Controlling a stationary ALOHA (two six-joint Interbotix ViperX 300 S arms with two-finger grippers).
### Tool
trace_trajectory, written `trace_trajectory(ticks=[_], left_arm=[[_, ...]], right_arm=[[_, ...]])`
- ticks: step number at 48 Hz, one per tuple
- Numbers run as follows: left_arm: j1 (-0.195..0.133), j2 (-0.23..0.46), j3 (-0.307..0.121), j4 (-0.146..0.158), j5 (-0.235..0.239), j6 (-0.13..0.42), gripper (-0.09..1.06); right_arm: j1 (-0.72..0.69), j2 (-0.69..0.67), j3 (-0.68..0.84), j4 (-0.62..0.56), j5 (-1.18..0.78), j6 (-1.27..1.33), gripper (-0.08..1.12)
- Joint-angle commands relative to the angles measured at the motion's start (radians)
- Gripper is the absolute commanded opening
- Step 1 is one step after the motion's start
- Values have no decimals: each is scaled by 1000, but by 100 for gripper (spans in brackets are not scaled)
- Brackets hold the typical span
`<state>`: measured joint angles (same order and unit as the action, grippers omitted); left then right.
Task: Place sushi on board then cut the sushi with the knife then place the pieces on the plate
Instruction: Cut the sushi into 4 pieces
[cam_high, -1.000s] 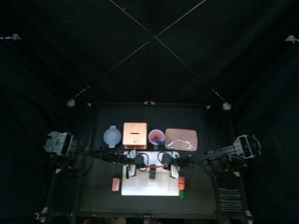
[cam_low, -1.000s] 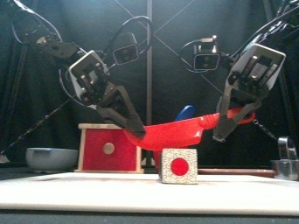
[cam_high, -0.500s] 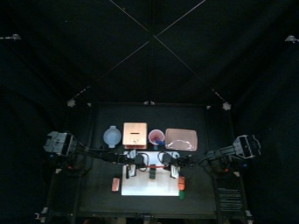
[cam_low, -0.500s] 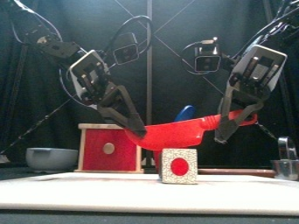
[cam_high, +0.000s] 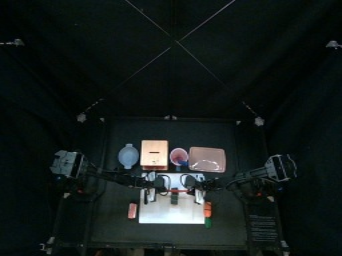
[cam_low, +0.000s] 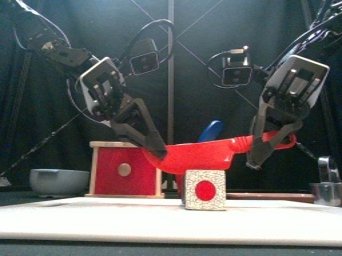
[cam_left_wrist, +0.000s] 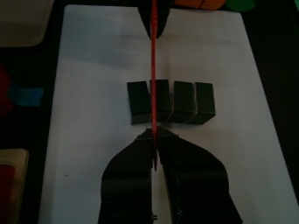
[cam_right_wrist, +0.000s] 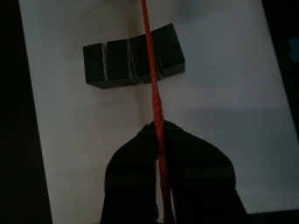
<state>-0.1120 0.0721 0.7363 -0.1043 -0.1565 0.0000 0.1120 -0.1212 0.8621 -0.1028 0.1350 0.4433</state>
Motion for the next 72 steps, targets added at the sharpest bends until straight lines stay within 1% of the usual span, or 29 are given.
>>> trace_trajectory(ticks=[1, 15, 28, 54, 72], left_arm=[[-2, -2, -20, -2, -2, 0, 42], [2, -3, -20, 0, -2, 3, 42], [12, -8, -20, 3, -2, 6, 42], [15, -21, -20, 9, -2, 6, 42], [17, -18, -20, 11, -2, 6, 42]], right_arm=[[-3, -15, -3, 3, 2, 3, 40], [-6, -21, -5, -3, 5, 2, 40], [-6, -32, -9, -11, 11, 2, 40], [-8, -58, -17, -18, 15, 0, 40], [-9, -61, -5, -15, 15, 2, 40]])
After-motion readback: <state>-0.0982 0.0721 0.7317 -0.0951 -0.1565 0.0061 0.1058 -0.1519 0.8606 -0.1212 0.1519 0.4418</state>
